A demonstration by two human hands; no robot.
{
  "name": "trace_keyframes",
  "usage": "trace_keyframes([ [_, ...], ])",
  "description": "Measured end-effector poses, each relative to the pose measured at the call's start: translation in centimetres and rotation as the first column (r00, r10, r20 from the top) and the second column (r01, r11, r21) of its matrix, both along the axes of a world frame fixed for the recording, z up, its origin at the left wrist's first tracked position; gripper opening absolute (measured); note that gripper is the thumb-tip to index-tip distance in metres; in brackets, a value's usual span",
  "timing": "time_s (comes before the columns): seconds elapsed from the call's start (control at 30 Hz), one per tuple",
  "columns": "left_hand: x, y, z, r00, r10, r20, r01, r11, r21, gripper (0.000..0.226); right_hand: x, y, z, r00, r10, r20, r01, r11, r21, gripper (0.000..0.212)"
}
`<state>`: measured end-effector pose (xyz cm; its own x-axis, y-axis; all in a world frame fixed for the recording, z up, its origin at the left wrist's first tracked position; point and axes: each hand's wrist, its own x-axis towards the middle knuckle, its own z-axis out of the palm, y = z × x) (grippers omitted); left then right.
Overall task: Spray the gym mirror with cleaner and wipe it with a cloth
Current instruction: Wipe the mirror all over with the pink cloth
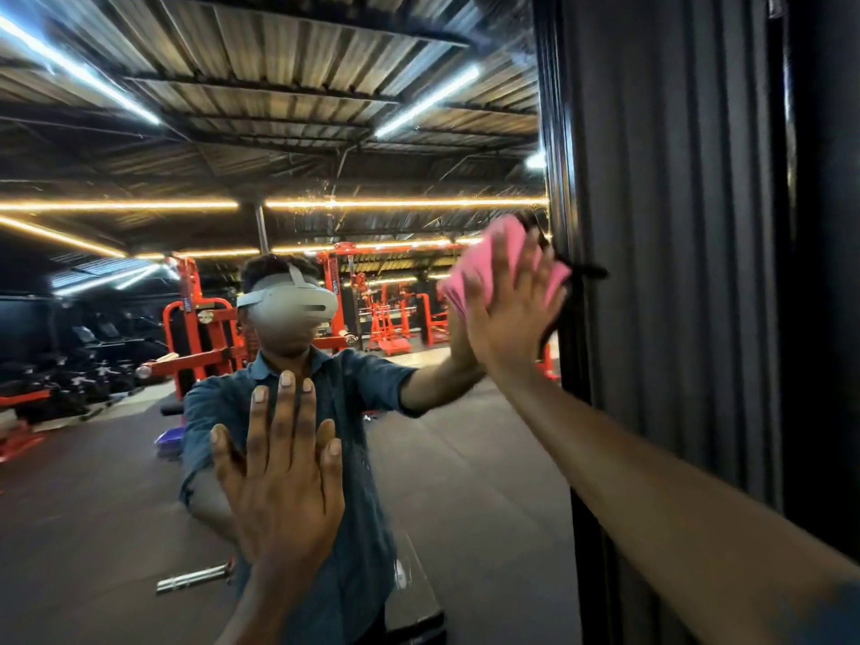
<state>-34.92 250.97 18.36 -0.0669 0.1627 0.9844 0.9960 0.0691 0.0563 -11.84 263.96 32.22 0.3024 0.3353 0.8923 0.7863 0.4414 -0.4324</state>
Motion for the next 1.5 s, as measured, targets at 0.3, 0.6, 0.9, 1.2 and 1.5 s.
trace_keyframes([
  [0.3,-1.0,-0.2,-0.3,0.998,-0.035,-0.047,0.035,0.999,-0.012,0.061,-8.4,-6.2,-10.8,0.892,0.159,0.423,-0.233,0.964,0.128,0.069],
  [0.6,-1.6,-0.5,-0.8,0.996,-0.012,-0.083,0.007,0.998,-0.064,0.062,-0.3,-1.7,-20.7,0.999,0.012,-0.03,-0.017,0.987,-0.16,0.068],
  [0.9,-1.7,-0.4,-0.8,0.996,0.011,-0.084,-0.016,0.998,-0.054,0.061,-5.7,-4.3,-15.5,0.945,0.125,0.303,-0.145,0.988,0.046,0.067],
  [1.2,-4.9,-3.6,-2.0,0.999,-0.018,-0.031,0.017,0.999,-0.034,0.059,-5.2,-5.1,-24.9,0.935,0.202,0.293,-0.194,0.979,-0.057,0.07],
  [1.5,-9.3,-4.5,-1.4,0.995,0.092,0.041,-0.092,0.996,-0.005,0.061,-11.2,-6.4,-4.8,0.966,0.008,0.258,-0.042,0.991,0.125,0.073],
])
